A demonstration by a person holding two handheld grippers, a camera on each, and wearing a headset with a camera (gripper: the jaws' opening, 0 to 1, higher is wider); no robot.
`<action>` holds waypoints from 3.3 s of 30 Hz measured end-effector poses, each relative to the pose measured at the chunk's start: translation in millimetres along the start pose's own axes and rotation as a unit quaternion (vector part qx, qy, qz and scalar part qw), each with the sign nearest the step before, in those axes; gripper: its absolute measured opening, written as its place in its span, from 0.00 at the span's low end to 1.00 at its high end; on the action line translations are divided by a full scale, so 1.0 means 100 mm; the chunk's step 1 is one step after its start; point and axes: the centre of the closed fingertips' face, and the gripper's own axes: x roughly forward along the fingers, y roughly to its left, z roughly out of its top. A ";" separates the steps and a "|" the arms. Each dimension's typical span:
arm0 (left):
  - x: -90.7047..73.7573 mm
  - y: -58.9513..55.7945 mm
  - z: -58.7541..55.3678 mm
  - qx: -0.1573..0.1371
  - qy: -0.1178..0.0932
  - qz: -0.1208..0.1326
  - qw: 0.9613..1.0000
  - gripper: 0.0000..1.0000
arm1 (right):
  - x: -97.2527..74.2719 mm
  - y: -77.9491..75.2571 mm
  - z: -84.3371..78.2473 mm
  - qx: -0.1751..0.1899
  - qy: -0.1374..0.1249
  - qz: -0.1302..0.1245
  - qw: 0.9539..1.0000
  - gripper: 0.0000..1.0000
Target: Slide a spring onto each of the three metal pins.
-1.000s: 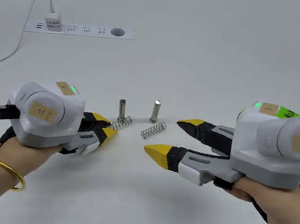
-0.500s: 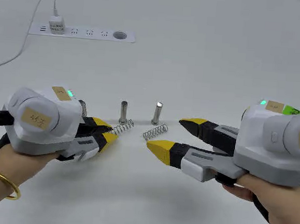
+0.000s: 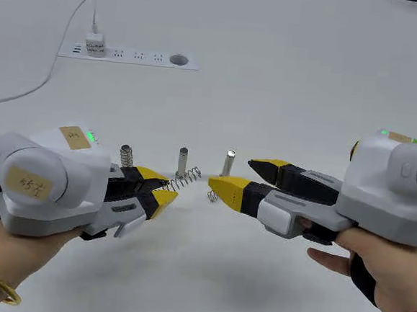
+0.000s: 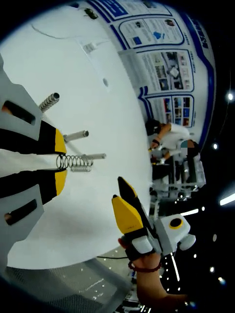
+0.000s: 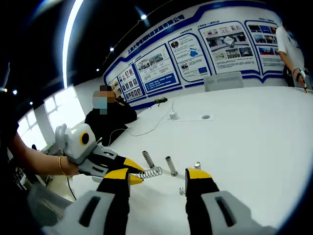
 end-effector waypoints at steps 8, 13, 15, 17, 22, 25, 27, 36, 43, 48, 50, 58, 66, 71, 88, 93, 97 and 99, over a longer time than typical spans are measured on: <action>-0.15 -0.06 0.17 -0.029 -0.045 0.002 0.999 0.10 | 0.11 0.17 0.08 0.020 -0.005 0.037 0.999 0.40; -0.23 -0.08 0.27 -0.050 -0.074 0.002 0.996 0.10 | 0.15 0.27 0.11 0.040 -0.008 0.056 0.998 0.37; -0.26 -0.09 0.30 -0.056 -0.082 0.000 0.995 0.10 | 0.17 0.30 0.13 0.050 -0.011 0.065 0.997 0.34; -0.28 -0.09 0.32 -0.057 -0.087 0.000 0.995 0.10 | 0.18 0.33 0.15 0.065 -0.014 0.073 0.995 0.32; -0.33 -0.10 0.38 -0.071 -0.111 -0.003 0.991 0.10 | 0.21 0.40 0.18 0.094 -0.018 0.090 0.991 0.28; -0.34 -0.12 0.40 -0.072 -0.118 -0.005 0.990 0.10 | 0.22 0.45 0.20 0.109 -0.022 0.100 0.989 0.25; -0.35 -0.13 0.41 -0.072 -0.123 -0.008 0.990 0.10 | 0.23 0.47 0.21 0.118 -0.022 0.107 0.987 0.23; -0.36 -0.18 0.46 -0.070 -0.133 -0.015 0.989 0.10 | 0.22 0.50 0.23 0.142 -0.029 0.120 0.982 0.13; -0.39 -0.17 0.46 -0.066 -0.128 -0.009 0.990 0.10 | 0.23 0.56 0.24 0.136 -0.033 0.128 0.982 0.12; -0.39 -0.16 0.44 -0.065 -0.121 -0.007 0.991 0.11 | 0.24 0.59 0.24 0.121 -0.031 0.131 0.983 0.11; -0.38 -0.16 0.43 -0.066 -0.117 -0.007 0.991 0.12 | 0.24 0.59 0.24 0.116 -0.030 0.130 0.984 0.11; -0.36 -0.16 0.35 -0.055 -0.092 -0.002 0.994 0.21 | 0.25 0.56 0.24 0.087 -0.027 0.118 0.989 0.11; -0.35 -0.17 0.22 -0.039 -0.057 0.010 0.998 0.31 | 0.30 0.45 0.30 0.021 -0.029 0.083 0.996 0.11; -0.36 -0.16 0.15 -0.032 -0.044 0.018 0.998 0.37 | 0.34 0.36 0.32 -0.010 -0.028 0.065 0.997 0.11; -0.38 -0.16 -0.02 -0.038 -0.021 0.030 0.999 0.55 | 0.57 0.12 0.34 -0.120 -0.007 0.020 0.993 0.11; -0.38 -0.16 -0.04 -0.040 -0.018 0.033 0.999 0.60 | 0.63 0.05 0.34 -0.147 -0.004 0.008 0.989 0.11; -0.38 -0.18 -0.09 -0.035 -0.008 0.032 0.999 0.63 | 0.69 0.00 0.31 -0.165 0.004 0.002 0.986 0.11; -0.38 -0.17 -0.11 -0.034 -0.004 0.033 0.999 0.65 | 0.71 -0.01 0.29 -0.172 0.007 0.000 0.985 0.11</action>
